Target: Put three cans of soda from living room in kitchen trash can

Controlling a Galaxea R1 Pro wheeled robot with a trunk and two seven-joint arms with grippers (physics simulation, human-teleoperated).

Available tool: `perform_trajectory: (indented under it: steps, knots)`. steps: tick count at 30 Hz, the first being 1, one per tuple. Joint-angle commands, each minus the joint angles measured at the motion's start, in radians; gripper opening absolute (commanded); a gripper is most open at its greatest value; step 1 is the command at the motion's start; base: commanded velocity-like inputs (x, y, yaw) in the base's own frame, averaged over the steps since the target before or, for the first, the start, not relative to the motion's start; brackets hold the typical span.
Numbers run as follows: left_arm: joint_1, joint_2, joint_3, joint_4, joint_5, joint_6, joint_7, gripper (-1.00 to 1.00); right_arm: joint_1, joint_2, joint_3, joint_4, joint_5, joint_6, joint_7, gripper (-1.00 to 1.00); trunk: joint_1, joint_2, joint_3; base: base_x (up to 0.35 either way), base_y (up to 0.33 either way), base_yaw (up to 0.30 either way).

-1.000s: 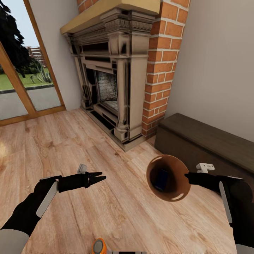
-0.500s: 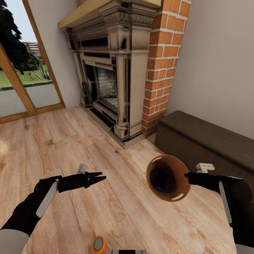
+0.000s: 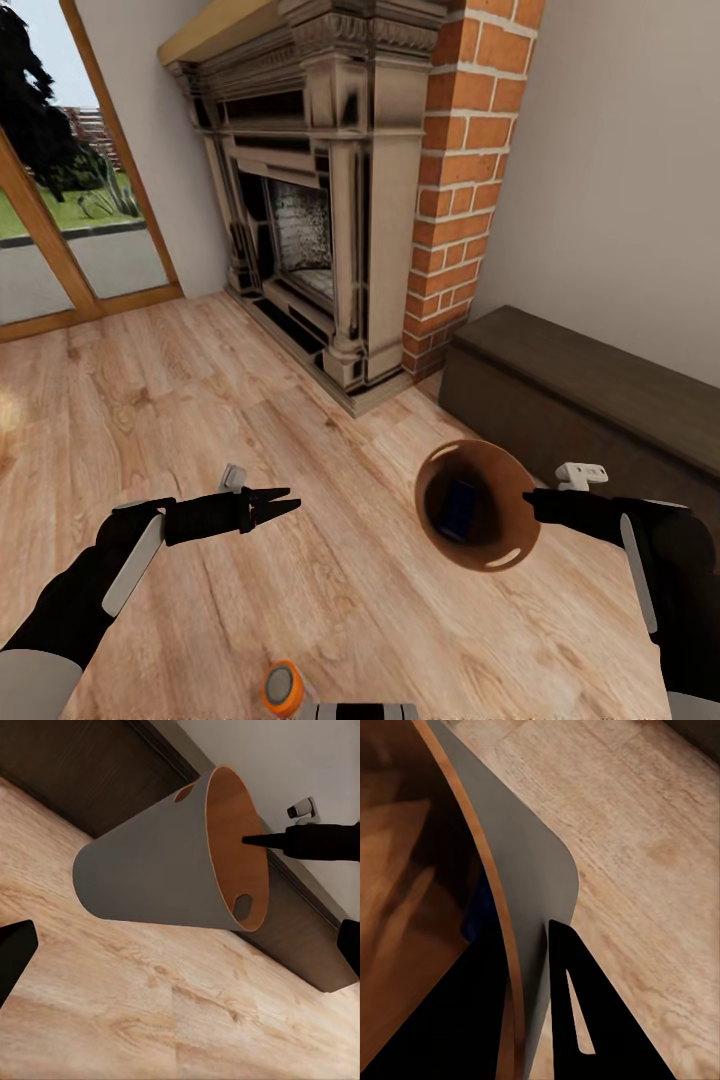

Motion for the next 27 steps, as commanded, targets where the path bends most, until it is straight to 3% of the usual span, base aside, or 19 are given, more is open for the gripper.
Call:
perform_trajectory:
  steps: [1,27]
  knots:
    - [0.000,0.000,0.000,0.000,0.000,0.000,0.000,1.00,0.000,0.000,0.000,0.000,-0.026,0.005,0.004,-1.00,0.000,0.000,-0.002,0.000,0.000,0.000]
    - [0.001,0.000,0.000,0.000,-0.001,0.000,0.000,1.00,0.000,-0.001,0.000,0.000,-0.020,0.005,0.001,-1.00,0.000,0.000,-0.044,0.000,0.000,0.000]
